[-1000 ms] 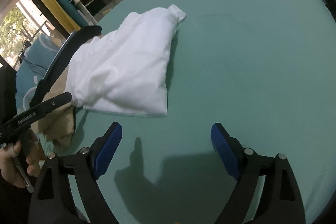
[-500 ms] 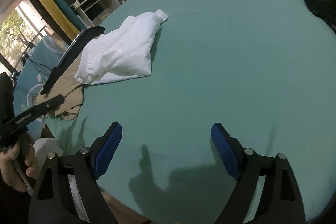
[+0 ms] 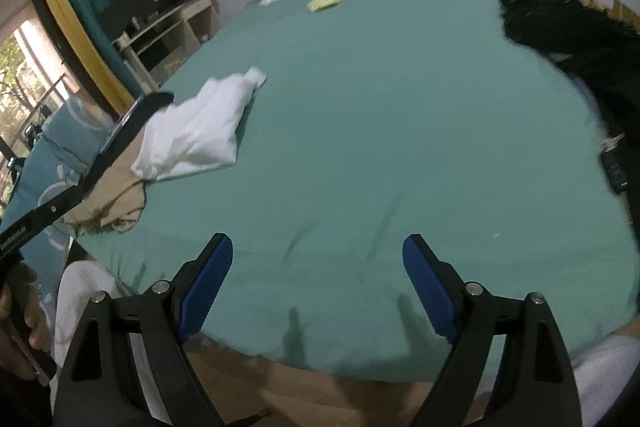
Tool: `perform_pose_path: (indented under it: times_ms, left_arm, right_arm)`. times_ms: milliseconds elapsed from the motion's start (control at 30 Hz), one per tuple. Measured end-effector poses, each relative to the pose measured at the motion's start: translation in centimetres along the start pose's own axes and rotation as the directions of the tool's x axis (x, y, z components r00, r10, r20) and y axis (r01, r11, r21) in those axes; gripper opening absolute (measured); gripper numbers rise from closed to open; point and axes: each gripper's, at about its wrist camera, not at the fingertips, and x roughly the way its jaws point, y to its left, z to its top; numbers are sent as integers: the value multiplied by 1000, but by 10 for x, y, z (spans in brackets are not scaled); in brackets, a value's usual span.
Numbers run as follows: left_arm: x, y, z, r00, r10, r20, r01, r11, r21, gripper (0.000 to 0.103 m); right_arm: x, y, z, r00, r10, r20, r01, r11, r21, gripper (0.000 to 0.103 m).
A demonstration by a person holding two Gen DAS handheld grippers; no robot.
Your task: Fold large clothes
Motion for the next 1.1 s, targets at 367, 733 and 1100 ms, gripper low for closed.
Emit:
perform_pose_path:
  times_ms: [367,733,1100]
  left_arm:
    - [-64,-55,32,987,-40,155,27,996,90,45]
    - [-121,-89,42,933,-92,348,33,985,172,56]
    - [-109,-78,39,913,-34,406,-39,984,171,65]
  right_arm:
    - [-82,-14,25,983,-63,174,67,998,-15,92]
    - [-145,12,42,940,-61,335,97,991,-94,94]
    - [-133,28,48,907,-87,413,138,986,-97,95]
